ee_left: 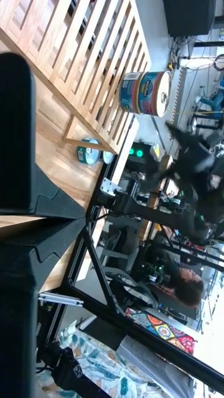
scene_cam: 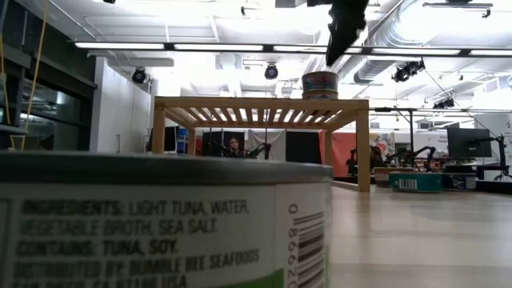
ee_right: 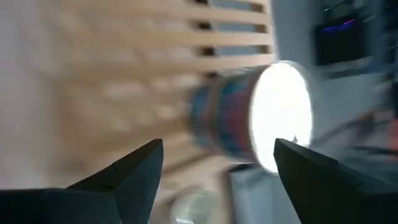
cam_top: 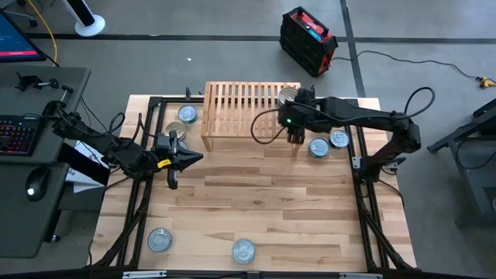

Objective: Stack canned seafood by type on shelf
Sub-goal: Put the green tuna can on the shelf

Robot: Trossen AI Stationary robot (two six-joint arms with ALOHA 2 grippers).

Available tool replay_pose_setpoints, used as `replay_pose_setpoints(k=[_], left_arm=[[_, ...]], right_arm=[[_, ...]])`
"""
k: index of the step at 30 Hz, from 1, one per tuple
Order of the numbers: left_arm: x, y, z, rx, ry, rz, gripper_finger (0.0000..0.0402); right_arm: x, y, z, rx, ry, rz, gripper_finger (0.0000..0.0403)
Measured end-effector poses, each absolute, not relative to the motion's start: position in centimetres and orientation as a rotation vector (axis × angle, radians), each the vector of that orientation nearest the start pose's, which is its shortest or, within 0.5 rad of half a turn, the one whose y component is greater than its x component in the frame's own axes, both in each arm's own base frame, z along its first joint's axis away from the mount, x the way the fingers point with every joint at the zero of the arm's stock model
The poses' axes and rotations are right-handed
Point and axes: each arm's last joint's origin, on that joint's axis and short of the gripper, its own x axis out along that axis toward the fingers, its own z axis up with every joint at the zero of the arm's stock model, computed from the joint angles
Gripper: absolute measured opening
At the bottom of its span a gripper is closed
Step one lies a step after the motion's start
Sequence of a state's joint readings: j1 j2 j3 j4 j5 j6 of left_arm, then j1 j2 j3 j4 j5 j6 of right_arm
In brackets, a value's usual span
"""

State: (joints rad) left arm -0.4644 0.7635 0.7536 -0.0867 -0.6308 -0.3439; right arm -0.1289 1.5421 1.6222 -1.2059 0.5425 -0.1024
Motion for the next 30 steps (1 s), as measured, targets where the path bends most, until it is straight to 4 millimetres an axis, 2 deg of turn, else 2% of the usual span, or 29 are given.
replay_pose_setpoints(k=[5,7,10,13,16,20,23,25,28,30], left_arm=[[15.6,-5.9,33.5,-0.293,0.053,0.178,0.0001],[15.6,-5.9,33.5,-0.295,0.052,0.178,0.0001],[15.6,-5.9,33.5,-0.305,0.052,0.179,0.0001],[15.6,-5.9,33.5,-0.315,0.051,0.179,0.0001],[15.6,-5.9,33.5,-0.32,0.051,0.179,0.0001],[15.7,-6.0,33.4,-0.412,0.047,0.177,0.0001],[16.5,-6.6,32.9,-0.508,0.086,0.103,0.0001],[17.7,-7.5,32.0,-0.547,0.153,0.045,0.0001],[20.0,-9.4,29.7,-0.595,0.276,0.014,0.0001],[21.6,-10.7,27.8,-0.611,0.364,-0.01,0.0001]], right_arm=[[28.0,-2.0,37.3,0.152,1.034,-0.4,0.0294],[28.1,-0.3,37.3,0.235,1.035,-0.336,0.0294],[28.2,2.9,36.8,0.263,1.038,-0.262,0.0294],[28.2,6.4,34.6,0.264,1.09,-0.111,0.0294],[28.2,9.7,31.4,0.388,1.123,0.032,0.0294],[28.3,13.7,27.7,0.576,1.042,0.166,0.0294],[28.4,15.5,26.3,0.694,0.934,0.259,0.0294],[28.4,16.1,26.1,0.75,0.871,0.307,0.0294],[28.7,16.5,26.3,0.813,0.802,0.347,0.0294],[28.8,16.5,26.4,0.785,0.772,0.371,0.0294]])
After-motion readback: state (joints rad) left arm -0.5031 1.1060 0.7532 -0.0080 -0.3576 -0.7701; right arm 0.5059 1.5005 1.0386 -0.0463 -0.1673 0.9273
